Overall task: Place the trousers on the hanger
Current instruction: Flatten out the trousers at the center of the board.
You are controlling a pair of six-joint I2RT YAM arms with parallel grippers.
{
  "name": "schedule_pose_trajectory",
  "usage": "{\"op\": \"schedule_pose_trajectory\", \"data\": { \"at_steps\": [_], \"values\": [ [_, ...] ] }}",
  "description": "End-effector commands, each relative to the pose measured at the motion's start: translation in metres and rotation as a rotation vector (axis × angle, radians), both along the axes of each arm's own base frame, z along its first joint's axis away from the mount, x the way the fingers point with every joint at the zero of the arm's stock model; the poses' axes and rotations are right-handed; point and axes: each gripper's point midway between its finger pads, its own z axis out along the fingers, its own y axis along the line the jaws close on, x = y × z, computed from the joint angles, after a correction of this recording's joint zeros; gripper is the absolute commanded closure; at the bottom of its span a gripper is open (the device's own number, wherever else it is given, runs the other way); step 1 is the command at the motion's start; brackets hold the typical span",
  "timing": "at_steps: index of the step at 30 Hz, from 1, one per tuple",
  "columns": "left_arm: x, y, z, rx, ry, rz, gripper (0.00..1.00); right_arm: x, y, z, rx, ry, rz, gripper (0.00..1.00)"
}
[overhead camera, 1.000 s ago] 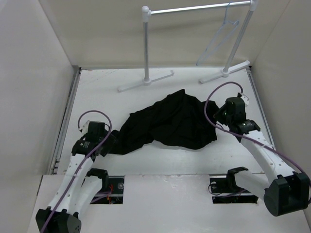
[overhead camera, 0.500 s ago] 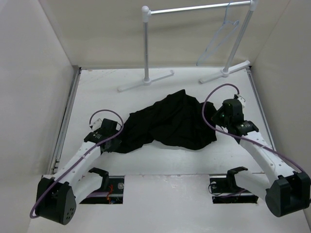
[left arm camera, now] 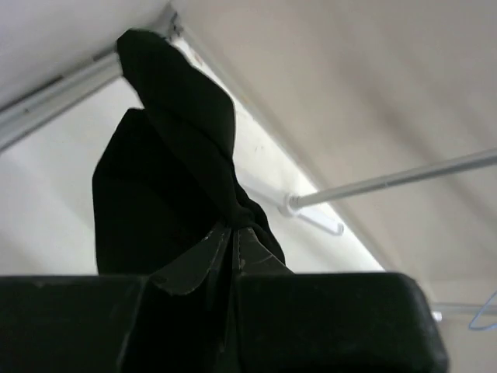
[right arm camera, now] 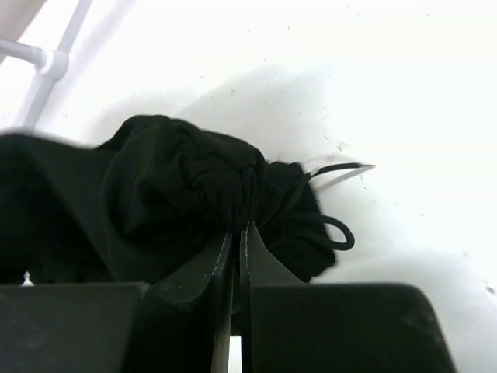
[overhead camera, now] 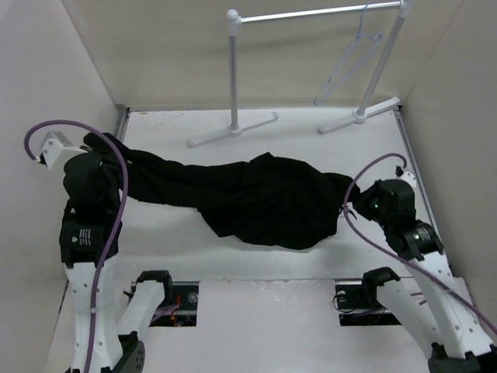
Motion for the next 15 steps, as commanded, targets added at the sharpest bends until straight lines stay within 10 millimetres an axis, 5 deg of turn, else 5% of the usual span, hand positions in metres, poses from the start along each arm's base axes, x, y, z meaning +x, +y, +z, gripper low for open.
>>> {"op": "schedule_pose_trajectory", "data": {
  "at_steps": [1, 3, 5, 12, 15],
  "values": [
    [-0.005, 0.019, 0.019, 0.075, 0.003, 0.053, 0.98, -0.019, -0.017, 0.033, -0.035, -0.072, -0.036, 0.93],
    [0.016, 0.024, 0.025, 0.081, -0.009, 0.068, 0.97, -0.014, -0.021, 0.042, -0.049, -0.085, -0.047, 0.93],
    [0.061, 0.027, 0.029, 0.084, -0.039, 0.070, 0.96, 0.012, -0.023, 0.051, -0.047, -0.107, -0.071, 0.93],
    [0.279, 0.021, -0.015, 0.153, 0.074, 0.005, 0.89, 0.152, -0.037, 0.090, -0.016, -0.193, -0.166, 0.95],
    [0.302, 0.011, -0.017, 0.191, 0.125, -0.051, 0.66, 0.192, -0.052, 0.095, 0.005, -0.196, -0.229, 0.94]
  ]
}}
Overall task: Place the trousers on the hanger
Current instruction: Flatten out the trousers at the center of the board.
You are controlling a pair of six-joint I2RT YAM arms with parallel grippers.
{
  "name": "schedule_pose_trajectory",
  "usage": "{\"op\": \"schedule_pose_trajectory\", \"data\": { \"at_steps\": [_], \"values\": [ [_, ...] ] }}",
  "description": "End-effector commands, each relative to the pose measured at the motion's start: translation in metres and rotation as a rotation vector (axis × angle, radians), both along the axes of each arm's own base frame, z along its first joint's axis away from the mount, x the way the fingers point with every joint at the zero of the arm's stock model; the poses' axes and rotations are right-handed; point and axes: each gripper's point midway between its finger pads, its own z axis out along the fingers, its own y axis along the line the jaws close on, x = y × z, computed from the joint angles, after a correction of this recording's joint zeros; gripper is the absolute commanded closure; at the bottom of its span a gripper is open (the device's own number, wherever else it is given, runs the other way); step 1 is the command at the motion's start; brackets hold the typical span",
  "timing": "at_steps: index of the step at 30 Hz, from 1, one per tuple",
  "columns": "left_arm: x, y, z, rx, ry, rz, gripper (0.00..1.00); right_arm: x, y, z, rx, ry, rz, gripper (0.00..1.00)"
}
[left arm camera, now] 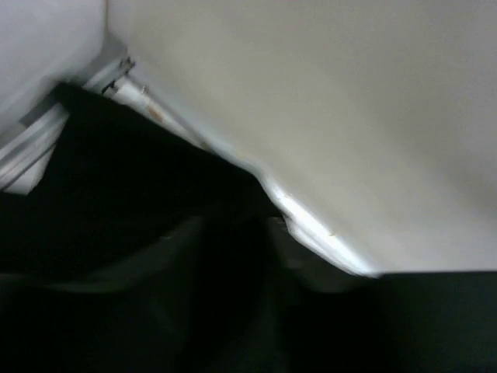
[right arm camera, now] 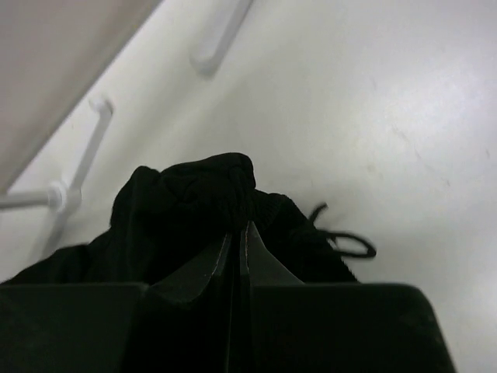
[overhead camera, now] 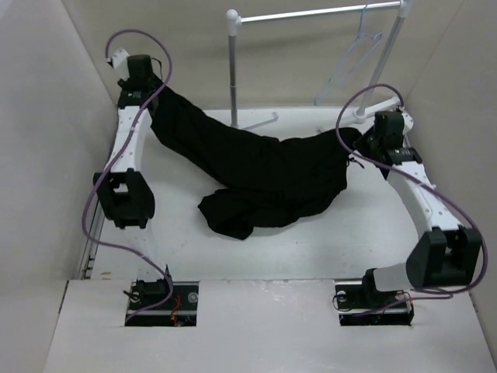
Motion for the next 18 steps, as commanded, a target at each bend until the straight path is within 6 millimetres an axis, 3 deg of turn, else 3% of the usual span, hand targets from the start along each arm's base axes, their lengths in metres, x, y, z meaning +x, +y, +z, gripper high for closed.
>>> {"op": "schedule_pose_trajectory", "data": {
  "at_steps": [1, 3, 5, 7, 9, 10, 11, 13, 14, 17, 18],
  "values": [
    [-0.002, -0.010, 0.016, 0.076, 0.014, -0.058, 0.55, 0.054, -0.021, 0.061, 0.042, -0.213, -0.090, 0.91],
    [-0.016, -0.014, 0.010, 0.089, 0.016, -0.077, 0.32, 0.070, -0.024, 0.050, 0.045, -0.188, -0.105, 0.67],
    [-0.049, -0.023, -0.017, 0.073, 0.076, -0.101, 0.29, 0.072, -0.025, 0.031, 0.023, -0.116, -0.097, 0.36],
    [-0.092, -0.048, -0.056, 0.042, 0.151, -0.142, 0.31, 0.059, -0.014, 0.012, 0.012, -0.075, -0.070, 0.22],
    [-0.141, -0.077, -0.099, -0.009, 0.214, -0.180, 0.42, 0.038, -0.003, -0.003, 0.015, -0.059, -0.042, 0.25],
    [-0.165, -0.090, -0.122, -0.028, 0.254, -0.203, 0.50, 0.024, 0.001, -0.012, 0.011, -0.046, -0.034, 0.33],
    [-0.188, -0.101, -0.142, -0.049, 0.296, -0.229, 0.56, 0.010, 0.005, -0.021, 0.019, -0.033, -0.025, 0.44],
    [-0.236, -0.124, -0.181, -0.113, 0.409, -0.277, 0.61, -0.019, 0.008, -0.036, 0.030, -0.010, -0.021, 0.80],
    [-0.255, -0.138, -0.197, -0.158, 0.453, -0.305, 0.61, -0.034, 0.009, -0.045, 0.035, 0.010, -0.023, 0.89],
    [-0.302, -0.183, -0.229, -0.261, 0.538, -0.421, 0.61, -0.066, 0.010, -0.068, 0.071, 0.054, -0.030, 0.89],
    [-0.314, -0.195, -0.233, -0.272, 0.547, -0.448, 0.61, -0.075, 0.009, -0.076, 0.072, 0.067, -0.034, 0.83]
  ]
}}
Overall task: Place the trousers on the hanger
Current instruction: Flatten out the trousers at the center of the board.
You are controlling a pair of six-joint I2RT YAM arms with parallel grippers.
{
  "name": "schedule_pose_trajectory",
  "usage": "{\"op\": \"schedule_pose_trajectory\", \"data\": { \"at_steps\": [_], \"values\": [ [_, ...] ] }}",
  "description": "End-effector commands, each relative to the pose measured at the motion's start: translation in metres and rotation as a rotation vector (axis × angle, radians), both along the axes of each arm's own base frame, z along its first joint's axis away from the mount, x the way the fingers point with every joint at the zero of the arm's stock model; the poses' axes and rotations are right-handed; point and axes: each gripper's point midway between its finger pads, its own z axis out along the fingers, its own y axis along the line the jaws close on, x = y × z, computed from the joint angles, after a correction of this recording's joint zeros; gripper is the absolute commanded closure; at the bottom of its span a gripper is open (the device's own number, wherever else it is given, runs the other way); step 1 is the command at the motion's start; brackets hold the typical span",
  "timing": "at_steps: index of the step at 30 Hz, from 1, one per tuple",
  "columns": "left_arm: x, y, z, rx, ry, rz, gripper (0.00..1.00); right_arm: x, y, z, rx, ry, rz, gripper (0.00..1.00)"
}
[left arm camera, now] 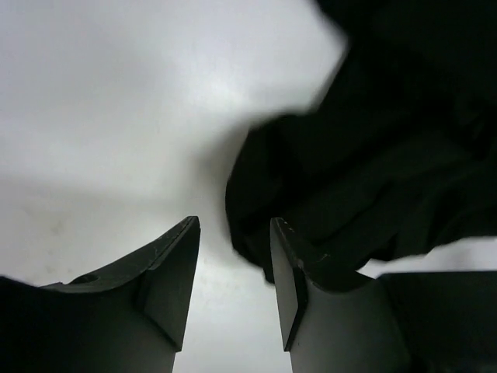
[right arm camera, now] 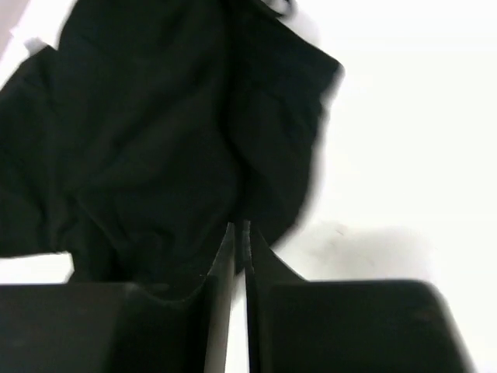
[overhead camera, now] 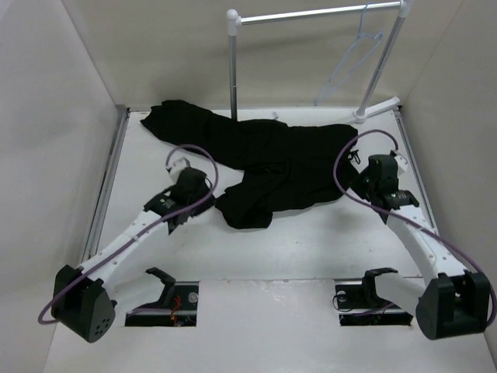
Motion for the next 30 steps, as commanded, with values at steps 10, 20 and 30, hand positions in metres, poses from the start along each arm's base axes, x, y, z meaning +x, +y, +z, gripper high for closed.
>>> {"op": "schedule_pose_trajectory", "data": {
  "at_steps": [10, 20, 30],
  "values": [
    [-0.058, -0.130, -0.061, -0.118, 0.145, -0.240, 0.36, -0.019, -0.011, -0.062, 0.072, 0.097, -0.065, 0.36],
    [-0.028, -0.146, -0.111, -0.059, 0.181, -0.202, 0.35, 0.030, -0.013, -0.083, 0.123, 0.090, -0.050, 0.41],
    [-0.020, -0.132, -0.110, -0.052, 0.167, -0.181, 0.93, 0.052, -0.007, -0.097, 0.145, 0.104, -0.047, 0.84]
  ]
}}
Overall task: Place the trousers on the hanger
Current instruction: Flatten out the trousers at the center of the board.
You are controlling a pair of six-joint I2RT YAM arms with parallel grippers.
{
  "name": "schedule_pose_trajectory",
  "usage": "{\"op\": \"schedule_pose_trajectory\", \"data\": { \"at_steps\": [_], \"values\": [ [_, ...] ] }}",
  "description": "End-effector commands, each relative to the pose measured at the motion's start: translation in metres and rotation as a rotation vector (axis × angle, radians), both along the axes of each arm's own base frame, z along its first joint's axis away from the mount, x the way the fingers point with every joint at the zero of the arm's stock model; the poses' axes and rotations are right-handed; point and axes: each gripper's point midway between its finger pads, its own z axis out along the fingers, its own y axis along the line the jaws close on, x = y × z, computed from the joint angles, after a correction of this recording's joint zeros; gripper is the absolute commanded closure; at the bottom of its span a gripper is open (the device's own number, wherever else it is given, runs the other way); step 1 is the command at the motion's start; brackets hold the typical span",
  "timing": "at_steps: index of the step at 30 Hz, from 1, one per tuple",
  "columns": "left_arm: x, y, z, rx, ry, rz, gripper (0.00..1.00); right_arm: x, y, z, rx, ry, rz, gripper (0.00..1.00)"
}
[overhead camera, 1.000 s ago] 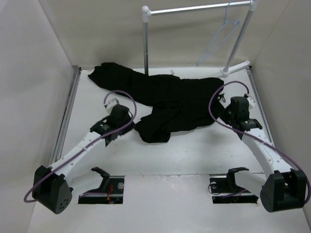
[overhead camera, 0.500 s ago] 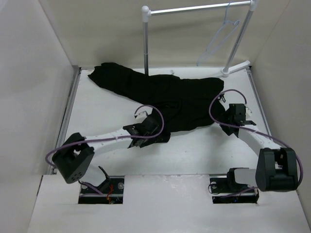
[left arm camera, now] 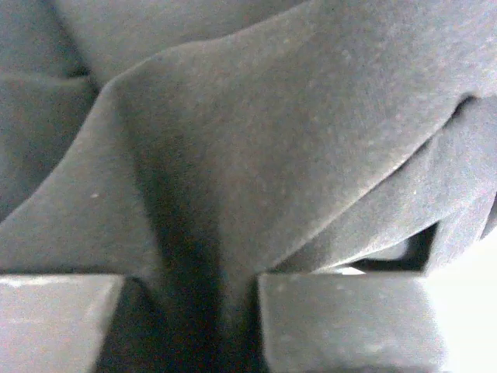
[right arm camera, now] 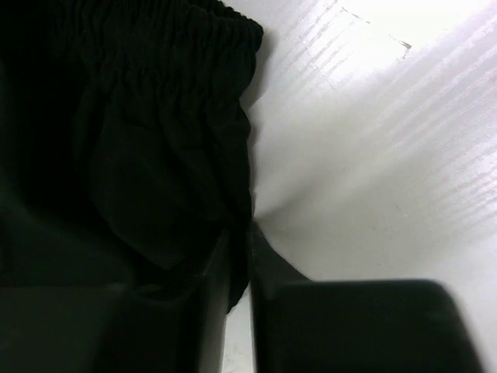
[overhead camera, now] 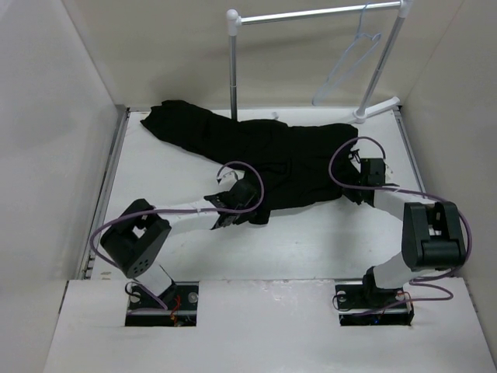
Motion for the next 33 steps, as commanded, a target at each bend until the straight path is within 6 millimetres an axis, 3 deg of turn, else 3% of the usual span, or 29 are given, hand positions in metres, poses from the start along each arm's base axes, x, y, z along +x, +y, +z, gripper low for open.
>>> {"op": "schedule_pose_trajectory", "data": {
  "at_steps": [1, 4, 7, 11, 14, 20, 24, 27, 29, 30, 33],
  "values": [
    [-0.007, 0.020, 0.024, -0.009, -0.034, 0.014, 0.94, 0.031, 0.002, 0.031, 0.006, -0.128, -0.005, 0.88],
    [-0.020, 0.051, 0.056, -0.018, -0.070, 0.040, 0.96, 0.032, 0.001, 0.043, 0.011, -0.160, -0.024, 0.95],
    [-0.032, 0.099, 0.102, -0.032, -0.134, 0.111, 0.96, 0.024, -0.005, 0.063, -0.002, -0.200, -0.056, 0.98],
    [-0.040, 0.167, 0.161, -0.048, -0.243, 0.260, 0.94, 0.003, -0.002, 0.081, -0.016, -0.213, -0.057, 0.99],
    [-0.033, 0.204, 0.190, -0.087, -0.299, 0.380, 0.92, -0.018, 0.003, 0.091, -0.017, -0.212, -0.036, 1.00],
    [0.012, 0.230, 0.226, -0.324, -0.360, 0.504, 0.91, -0.058, 0.003, 0.114, -0.022, -0.243, -0.023, 1.00],
    [0.050, 0.257, 0.249, -0.217, -0.396, 0.569, 0.91, -0.074, -0.001, 0.129, -0.040, -0.261, -0.019, 1.00],
    [0.069, 0.249, 0.272, -0.122, -0.435, 0.490, 0.90, -0.081, -0.002, 0.124, -0.048, -0.242, -0.009, 1.00],
    [0.064, 0.245, 0.260, -0.019, -0.374, 0.440, 0.83, -0.086, -0.004, 0.115, -0.055, -0.223, -0.013, 1.00],
    [0.055, 0.244, 0.243, 0.029, -0.318, 0.428, 0.77, -0.088, -0.004, 0.112, -0.055, -0.215, -0.014, 0.99],
    [0.007, 0.259, 0.179, 0.156, -0.153, 0.444, 0.48, -0.092, -0.008, 0.109, -0.057, -0.221, -0.028, 0.99]
  ]
}}
